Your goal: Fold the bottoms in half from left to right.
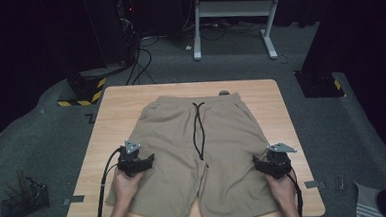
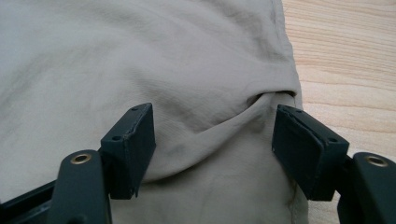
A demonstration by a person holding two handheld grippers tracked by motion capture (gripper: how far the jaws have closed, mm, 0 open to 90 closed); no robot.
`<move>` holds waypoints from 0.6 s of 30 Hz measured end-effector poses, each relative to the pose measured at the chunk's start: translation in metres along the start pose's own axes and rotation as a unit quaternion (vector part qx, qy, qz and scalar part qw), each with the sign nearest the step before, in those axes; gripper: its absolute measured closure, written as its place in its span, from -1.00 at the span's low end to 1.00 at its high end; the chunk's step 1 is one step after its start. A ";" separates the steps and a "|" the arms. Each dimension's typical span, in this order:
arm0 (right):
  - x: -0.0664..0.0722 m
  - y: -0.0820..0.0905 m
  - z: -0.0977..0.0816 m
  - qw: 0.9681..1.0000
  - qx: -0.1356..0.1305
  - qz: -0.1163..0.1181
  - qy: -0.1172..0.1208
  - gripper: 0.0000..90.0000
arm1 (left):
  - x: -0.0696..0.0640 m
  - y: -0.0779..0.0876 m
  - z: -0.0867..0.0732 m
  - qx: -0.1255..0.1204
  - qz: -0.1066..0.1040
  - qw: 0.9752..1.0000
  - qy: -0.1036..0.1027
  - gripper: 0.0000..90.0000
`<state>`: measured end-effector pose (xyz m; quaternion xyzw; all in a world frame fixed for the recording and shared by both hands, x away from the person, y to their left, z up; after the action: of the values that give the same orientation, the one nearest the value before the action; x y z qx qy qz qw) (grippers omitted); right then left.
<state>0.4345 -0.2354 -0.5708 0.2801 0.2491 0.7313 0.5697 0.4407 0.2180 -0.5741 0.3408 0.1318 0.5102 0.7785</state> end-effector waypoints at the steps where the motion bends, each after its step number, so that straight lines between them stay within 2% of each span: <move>1: 0.000 0.000 0.000 1.000 0.000 0.000 0.000 -0.33 | 0.000 0.000 0.000 0.000 0.000 1.000 0.000 -0.44; 6: 0.000 0.000 0.000 1.000 0.000 0.001 0.000 -0.33 | 0.000 0.000 0.000 0.000 0.000 1.000 0.002 -0.44; 11: 0.000 0.000 0.000 1.000 0.002 0.002 0.000 -0.33 | 0.002 0.001 0.001 0.002 -0.008 1.000 0.003 -0.41; 14: 0.000 0.000 0.001 1.000 0.008 0.007 0.005 -0.35 | 0.005 0.002 0.002 0.002 -0.010 1.000 0.017 -0.37; 18: 0.002 0.002 0.001 1.000 0.010 0.020 0.006 -0.35 | 0.007 0.004 0.005 -0.007 -0.015 1.000 0.023 -0.35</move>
<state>0.4336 -0.2335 -0.5687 0.2860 0.2543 0.7416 0.5509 0.4438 0.2228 -0.5665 0.3219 0.1509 0.5069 0.7853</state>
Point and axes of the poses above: each handheld gripper's, and its own axes: y roughly backward along the jaws, z roughly out of its top, x roughly to its left, the point moved 7 cm from there along -y, roughly forward along the jaws, and after that the axes turned 11 degrees about -y, right-handed, at the moved point
